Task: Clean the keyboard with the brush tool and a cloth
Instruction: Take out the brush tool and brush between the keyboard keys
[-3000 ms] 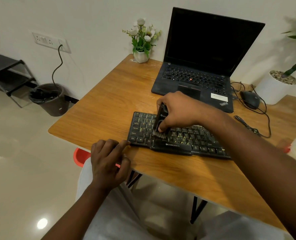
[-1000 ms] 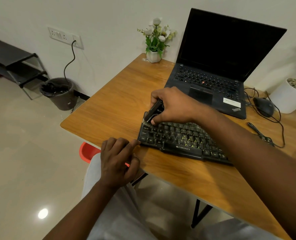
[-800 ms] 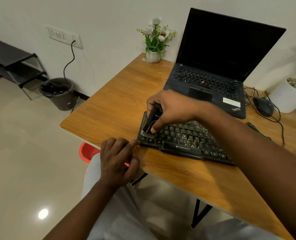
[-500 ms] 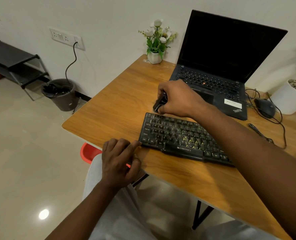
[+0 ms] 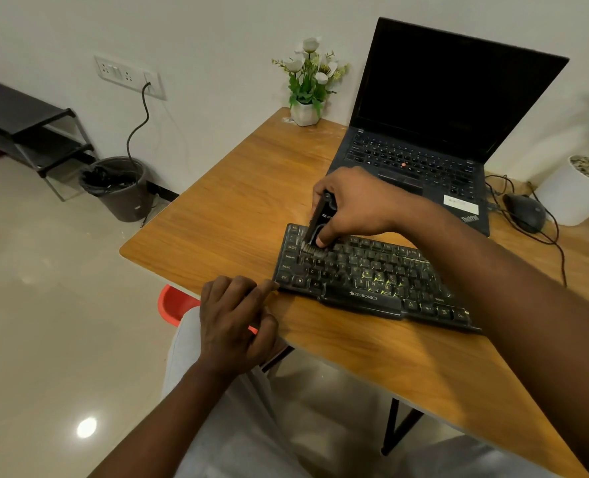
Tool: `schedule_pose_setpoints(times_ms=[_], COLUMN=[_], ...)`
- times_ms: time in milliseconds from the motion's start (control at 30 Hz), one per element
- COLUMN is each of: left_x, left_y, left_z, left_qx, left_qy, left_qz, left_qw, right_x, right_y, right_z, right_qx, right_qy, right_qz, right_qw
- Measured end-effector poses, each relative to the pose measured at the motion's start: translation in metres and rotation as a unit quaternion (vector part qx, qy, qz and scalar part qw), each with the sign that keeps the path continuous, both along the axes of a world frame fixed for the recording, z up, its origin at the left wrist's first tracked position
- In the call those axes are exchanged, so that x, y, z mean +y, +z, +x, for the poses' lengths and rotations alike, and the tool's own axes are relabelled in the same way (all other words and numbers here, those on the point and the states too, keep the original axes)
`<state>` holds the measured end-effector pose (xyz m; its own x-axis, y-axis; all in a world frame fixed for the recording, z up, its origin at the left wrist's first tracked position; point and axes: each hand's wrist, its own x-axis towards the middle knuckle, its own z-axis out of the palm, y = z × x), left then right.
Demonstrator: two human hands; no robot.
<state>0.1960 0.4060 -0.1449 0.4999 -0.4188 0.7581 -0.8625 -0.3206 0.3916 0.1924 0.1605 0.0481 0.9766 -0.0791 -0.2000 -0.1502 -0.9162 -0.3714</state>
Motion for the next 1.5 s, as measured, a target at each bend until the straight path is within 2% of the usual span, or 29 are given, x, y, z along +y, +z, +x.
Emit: schedule_pose_setpoints(times_ms=[133, 333, 667, 967, 1367, 1500], left_x=[0.001, 0.000, -0.001, 0.000, -0.002, -0.001], left_y=[-0.001, 0.003, 0.003, 0.006, 0.003, 0.003], left_z=[0.000, -0.001, -0.001, -0.002, -0.001, -0.002], left_qx=[0.002, -0.006, -0.005, -0.006, -0.012, -0.010], left_qy=[-0.001, 0.007, 0.006, 0.004, 0.008, 0.006], left_qz=[-0.003, 0.000, 0.004, 0.008, 0.006, 0.004], left_qw=[1.000, 1.000, 1.000, 1.000, 1.000, 1.000], right_x=[-0.012, -0.015, -0.040, -0.013, -0.050, -0.041], right_y=[-0.001, 0.003, 0.016, -0.002, 0.015, 0.012], right_z=[-0.010, -0.038, -0.069, -0.055, -0.087, -0.081], right_qx=[-0.036, 0.017, 0.065, -0.033, 0.080, 0.069], right_qy=[-0.016, 0.009, -0.001, -0.001, -0.006, 0.006], right_qz=[-0.064, -0.001, -0.110, -0.005, -0.111, -0.101], right_qw=[0.997, 1.000, 0.992, 0.999, 0.991, 0.992])
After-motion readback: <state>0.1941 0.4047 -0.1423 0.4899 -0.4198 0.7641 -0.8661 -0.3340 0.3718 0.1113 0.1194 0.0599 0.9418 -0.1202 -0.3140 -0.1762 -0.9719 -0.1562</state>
